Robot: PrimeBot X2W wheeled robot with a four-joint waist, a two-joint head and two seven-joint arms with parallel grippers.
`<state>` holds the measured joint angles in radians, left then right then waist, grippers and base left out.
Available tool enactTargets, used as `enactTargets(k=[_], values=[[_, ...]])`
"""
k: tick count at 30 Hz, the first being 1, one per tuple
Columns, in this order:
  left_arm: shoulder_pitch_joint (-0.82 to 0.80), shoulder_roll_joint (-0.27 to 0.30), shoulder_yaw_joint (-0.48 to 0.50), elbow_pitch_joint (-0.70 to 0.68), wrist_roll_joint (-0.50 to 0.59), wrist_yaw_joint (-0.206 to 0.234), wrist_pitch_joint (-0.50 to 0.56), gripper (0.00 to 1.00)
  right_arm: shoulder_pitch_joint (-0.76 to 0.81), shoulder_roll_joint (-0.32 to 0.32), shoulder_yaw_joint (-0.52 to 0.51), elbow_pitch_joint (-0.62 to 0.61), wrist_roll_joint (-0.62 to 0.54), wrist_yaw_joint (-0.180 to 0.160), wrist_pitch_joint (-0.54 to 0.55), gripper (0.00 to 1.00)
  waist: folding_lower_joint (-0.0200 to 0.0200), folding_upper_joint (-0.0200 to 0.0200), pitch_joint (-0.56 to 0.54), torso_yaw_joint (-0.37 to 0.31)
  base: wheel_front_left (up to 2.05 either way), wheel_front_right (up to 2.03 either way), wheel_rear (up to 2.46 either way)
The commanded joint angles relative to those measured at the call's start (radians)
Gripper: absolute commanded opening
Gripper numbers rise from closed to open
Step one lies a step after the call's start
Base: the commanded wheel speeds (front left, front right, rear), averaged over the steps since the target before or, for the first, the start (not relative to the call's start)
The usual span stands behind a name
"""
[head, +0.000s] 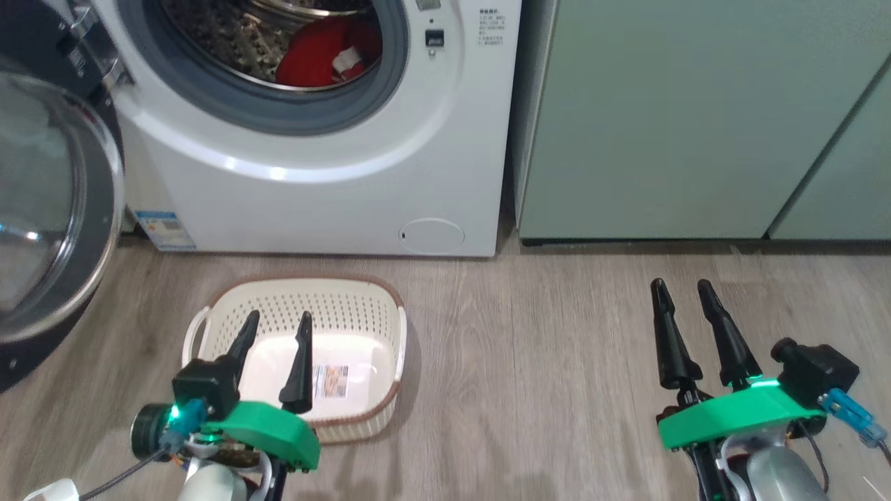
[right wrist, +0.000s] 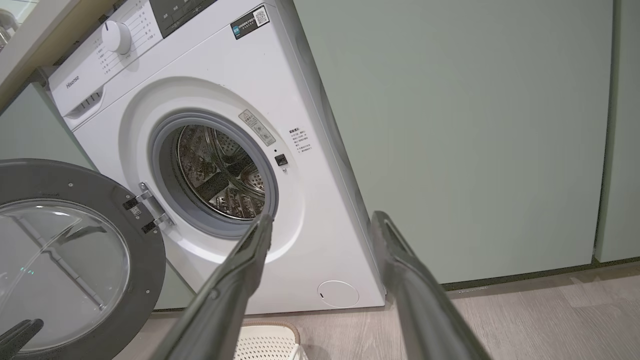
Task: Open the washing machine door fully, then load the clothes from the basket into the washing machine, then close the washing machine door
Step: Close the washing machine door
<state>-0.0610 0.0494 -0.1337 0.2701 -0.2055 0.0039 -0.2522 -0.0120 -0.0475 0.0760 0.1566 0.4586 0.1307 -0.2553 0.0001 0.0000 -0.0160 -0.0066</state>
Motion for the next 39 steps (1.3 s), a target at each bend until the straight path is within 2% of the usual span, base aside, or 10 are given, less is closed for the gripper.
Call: enactTargets(k=[1, 3, 12, 34, 39], values=[[-0.043, 0.001, 0.029, -0.035, 0.000, 0.003, -0.010, 1.00, -0.048, -0.003, 0.025, -0.030, -0.006, 0.000, -0.006, 1.00, -0.0001, 0.0000, 0.000, 0.002, -2.03, 1.96, 0.07], [-0.040, 0.001, 0.020, -0.033, 0.031, 0.010, -0.010, 1.00, -0.048, -0.003, 0.024, -0.029, -0.008, 0.000, -0.006, 1.00, -0.0001, 0.0000, -0.001, 0.004, -1.79, 1.79, 0.00], [-0.039, 0.001, 0.016, -0.035, 0.035, 0.021, -0.010, 1.00, -0.051, -0.003, 0.028, -0.024, -0.007, 0.000, -0.006, 1.00, -0.0001, 0.0000, -0.002, 0.005, -1.04, 1.04, 0.00], [-0.035, 0.001, 0.022, -0.030, 0.018, 0.023, -0.010, 1.00, -0.047, -0.003, 0.025, -0.022, -0.009, 0.000, -0.006, 1.00, -0.0001, 0.0000, -0.012, 0.006, 0.00, 0.00, 0.00], [-0.039, 0.001, 0.011, -0.029, 0.013, 0.021, -0.010, 1.00, -0.040, -0.003, 0.019, -0.027, -0.008, 0.000, -0.006, 1.00, -0.0001, 0.0000, -0.009, 0.031, 0.00, 0.00, 0.00]])
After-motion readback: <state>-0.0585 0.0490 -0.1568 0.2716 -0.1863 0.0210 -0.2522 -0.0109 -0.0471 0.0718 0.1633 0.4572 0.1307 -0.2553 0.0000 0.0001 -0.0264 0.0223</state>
